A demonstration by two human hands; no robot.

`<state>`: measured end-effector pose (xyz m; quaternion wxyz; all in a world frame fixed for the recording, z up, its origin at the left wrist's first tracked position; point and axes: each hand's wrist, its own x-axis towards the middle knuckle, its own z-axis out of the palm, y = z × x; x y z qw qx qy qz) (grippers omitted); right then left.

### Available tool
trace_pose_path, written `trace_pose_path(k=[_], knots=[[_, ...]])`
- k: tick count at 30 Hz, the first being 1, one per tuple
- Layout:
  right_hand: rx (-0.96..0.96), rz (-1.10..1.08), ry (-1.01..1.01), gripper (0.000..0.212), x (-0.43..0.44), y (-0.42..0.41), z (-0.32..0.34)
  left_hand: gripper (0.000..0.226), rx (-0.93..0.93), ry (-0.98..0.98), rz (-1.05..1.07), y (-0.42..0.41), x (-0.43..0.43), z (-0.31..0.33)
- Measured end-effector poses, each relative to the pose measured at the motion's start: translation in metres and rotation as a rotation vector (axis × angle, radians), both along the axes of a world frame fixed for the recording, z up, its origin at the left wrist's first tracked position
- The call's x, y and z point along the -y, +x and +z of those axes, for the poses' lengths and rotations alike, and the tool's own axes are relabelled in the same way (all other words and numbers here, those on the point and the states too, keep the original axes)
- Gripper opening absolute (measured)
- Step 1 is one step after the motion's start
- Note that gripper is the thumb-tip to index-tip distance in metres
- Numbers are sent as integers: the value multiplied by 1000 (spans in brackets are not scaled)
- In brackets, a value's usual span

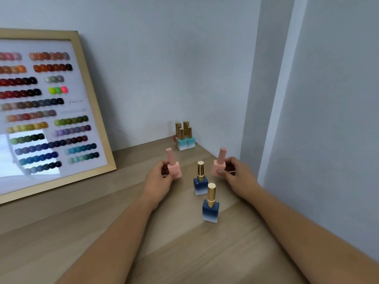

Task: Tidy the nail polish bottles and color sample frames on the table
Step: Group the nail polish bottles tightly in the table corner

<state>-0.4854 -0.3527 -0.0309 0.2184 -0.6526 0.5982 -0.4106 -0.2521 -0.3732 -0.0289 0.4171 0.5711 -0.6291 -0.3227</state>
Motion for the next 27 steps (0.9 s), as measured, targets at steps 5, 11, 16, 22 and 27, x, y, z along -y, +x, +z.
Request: trace_pose_path(k=[5, 11, 16, 22, 27], knots=[[-4, -24, 25, 33, 63, 23, 2, 39, 33, -21, 64, -13, 36, 0], [-1, -26, 0, 33, 113, 32, 2, 40, 95, -68, 88, -33, 80, -1], [-50, 13, -24, 30, 137, 32, -1, 42, 121, -87, 123, -44, 106, -1], [-77, 43, -9, 30, 151, 32, -2, 42, 155, -95, 158, -50, 117, -1], [-55, 55, -25, 30, 155, 33, 0, 41, 147, -120, 168, -52, 120, 1]])
